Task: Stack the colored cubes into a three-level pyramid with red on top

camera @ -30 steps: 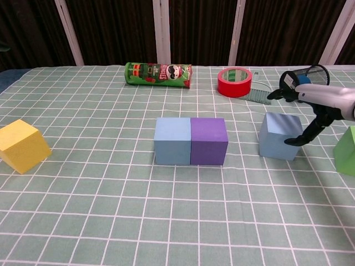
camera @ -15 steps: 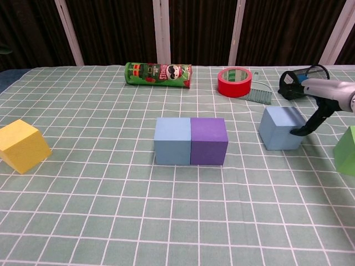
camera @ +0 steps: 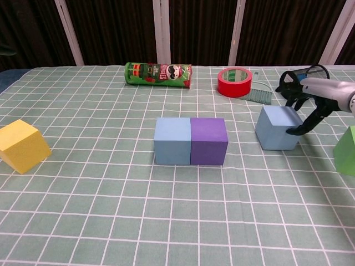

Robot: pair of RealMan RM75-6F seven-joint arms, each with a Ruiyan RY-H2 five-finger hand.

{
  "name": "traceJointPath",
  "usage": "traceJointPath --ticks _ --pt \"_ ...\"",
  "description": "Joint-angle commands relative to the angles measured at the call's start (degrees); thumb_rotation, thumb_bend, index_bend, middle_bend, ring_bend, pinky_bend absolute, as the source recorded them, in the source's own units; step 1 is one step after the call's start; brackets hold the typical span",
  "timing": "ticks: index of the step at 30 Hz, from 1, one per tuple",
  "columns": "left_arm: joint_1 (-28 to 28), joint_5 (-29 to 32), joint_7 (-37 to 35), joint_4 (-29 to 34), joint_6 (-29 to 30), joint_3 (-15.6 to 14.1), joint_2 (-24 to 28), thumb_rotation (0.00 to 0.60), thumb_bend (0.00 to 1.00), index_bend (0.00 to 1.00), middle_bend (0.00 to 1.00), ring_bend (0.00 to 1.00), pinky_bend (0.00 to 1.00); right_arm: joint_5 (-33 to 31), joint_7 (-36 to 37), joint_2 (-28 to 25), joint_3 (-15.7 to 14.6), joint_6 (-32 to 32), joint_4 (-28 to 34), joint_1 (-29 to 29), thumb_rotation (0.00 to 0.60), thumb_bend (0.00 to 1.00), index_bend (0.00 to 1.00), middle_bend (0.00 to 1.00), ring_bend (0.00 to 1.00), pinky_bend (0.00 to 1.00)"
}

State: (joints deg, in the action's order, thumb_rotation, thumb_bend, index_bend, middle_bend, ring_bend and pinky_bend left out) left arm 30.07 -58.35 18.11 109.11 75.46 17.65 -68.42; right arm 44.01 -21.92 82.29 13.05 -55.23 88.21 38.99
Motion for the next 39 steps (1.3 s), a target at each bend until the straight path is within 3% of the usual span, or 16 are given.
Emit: traceJointPath --ticks 1,16,27,39 --pt "0.03 -0.08 0.01 -0.02 0.03 -0.06 -0.08 0.600 0.10 0.00 0.00 0.00 0.00 1.77 1.50 -0.43 0.06 -0.59 0.88 -0.46 0.600 0.30 0.09 0.42 0.26 0.00" --pt "0.08 -0.95 0.52 0.38 0.74 -0.42 -0.31 0.600 0.10 0.00 0.01 0.00 0.00 4.11 2.26 -4.45 -1.92 -4.63 10.67 -3.42 0.600 0.30 0.09 0.42 0.26 0.00" --pt "0.17 -0.35 0.03 0.69 0.41 -0.22 -0.22 0.600 0.10 0.00 0.01 0.00 0.00 6.29 -6.91 2.89 -4.15 -11.80 8.29 -2.48 0.600 0.30 0.09 0.42 0.26 0.00" --pt "0.14 0.80 -2.46 0.50 -0.90 0.54 0.83 0.600 0.10 0.00 0.01 0.00 0.00 2.20 -18.75 9.28 -3.20 -17.07 8.13 -0.45 0.600 0.30 0.09 0.42 0.26 0.00"
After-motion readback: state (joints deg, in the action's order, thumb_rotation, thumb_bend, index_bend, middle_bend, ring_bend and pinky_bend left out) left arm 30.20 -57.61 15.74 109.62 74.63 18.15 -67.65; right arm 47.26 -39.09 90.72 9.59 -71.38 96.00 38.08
